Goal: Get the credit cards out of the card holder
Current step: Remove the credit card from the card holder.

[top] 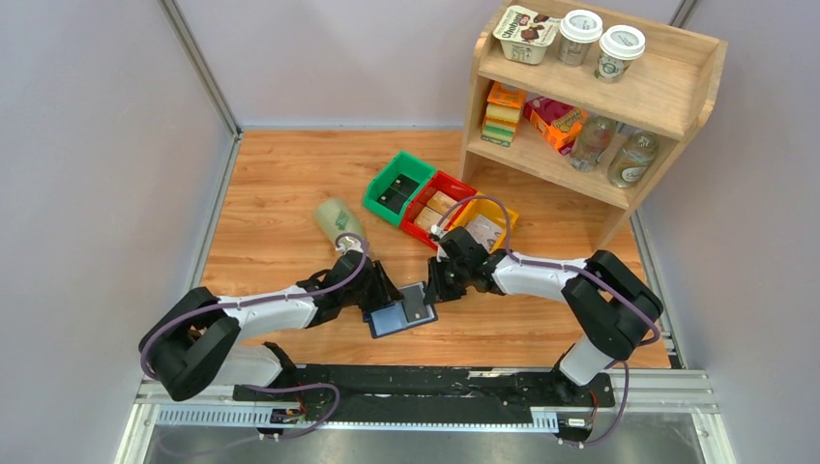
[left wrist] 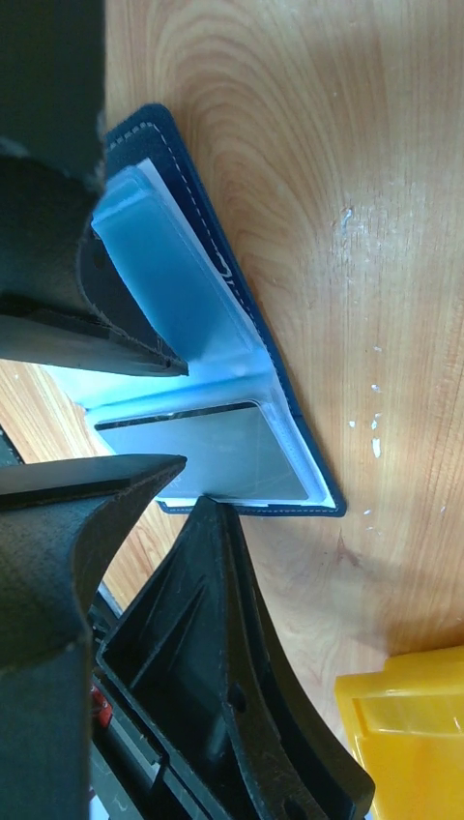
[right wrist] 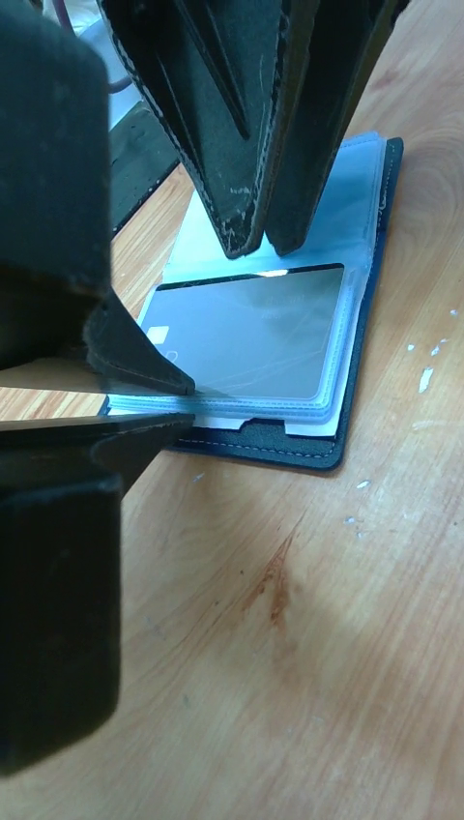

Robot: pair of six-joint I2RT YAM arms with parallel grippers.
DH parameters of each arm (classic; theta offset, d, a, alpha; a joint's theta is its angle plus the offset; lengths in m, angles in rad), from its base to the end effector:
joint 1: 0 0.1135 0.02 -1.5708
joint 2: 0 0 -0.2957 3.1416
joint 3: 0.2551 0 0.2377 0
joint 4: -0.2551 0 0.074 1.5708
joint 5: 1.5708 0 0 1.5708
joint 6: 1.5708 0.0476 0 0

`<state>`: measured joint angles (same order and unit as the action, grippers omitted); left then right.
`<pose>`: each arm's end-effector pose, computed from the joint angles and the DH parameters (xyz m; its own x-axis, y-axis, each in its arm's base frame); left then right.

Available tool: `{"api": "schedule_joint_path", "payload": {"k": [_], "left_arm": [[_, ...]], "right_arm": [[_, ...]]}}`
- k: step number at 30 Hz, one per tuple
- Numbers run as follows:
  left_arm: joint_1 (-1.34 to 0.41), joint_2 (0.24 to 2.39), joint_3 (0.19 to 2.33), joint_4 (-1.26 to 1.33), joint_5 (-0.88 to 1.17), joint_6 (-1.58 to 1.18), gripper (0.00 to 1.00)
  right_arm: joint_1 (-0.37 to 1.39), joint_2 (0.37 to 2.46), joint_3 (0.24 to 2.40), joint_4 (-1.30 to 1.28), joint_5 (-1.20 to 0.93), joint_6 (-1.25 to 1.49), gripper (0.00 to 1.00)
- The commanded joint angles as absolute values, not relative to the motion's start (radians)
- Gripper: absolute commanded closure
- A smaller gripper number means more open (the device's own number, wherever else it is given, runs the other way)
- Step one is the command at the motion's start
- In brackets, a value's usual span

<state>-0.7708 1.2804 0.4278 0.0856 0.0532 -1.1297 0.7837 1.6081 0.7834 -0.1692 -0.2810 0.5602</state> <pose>0.1556 -0.1546 0.1788 -0.8665 -0.4172 -0.2740 -0.1414 0.7317 -0.6668 0.2007 0.2187 0.1804 -0.9202 -0.1963 -0.3386 -0.3498 0.8004 0.4867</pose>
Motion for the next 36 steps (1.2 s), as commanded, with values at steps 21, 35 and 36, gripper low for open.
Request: {"api": "schedule_joint_path", "payload": {"k": [21,35,36], "left_arm": [[-0.793,1.178,0.345,0.342,0.043,-1.249,0.82],[-0.793,1.313,0.331,0.439,0.138,-1.19,0.75],[-0.793,1.315,0.331,0.436,0.138,-1.184,0.74]], "right_arm": [[0.779,1.674,0.726,-0.064,-0.351,0.627,0.84],[0.779,1.701,0.71,-0.015,-0.38,0.666,0.84],[0.779,1.701,0.71,-0.014,-0.38,0.666,0.84]]}}
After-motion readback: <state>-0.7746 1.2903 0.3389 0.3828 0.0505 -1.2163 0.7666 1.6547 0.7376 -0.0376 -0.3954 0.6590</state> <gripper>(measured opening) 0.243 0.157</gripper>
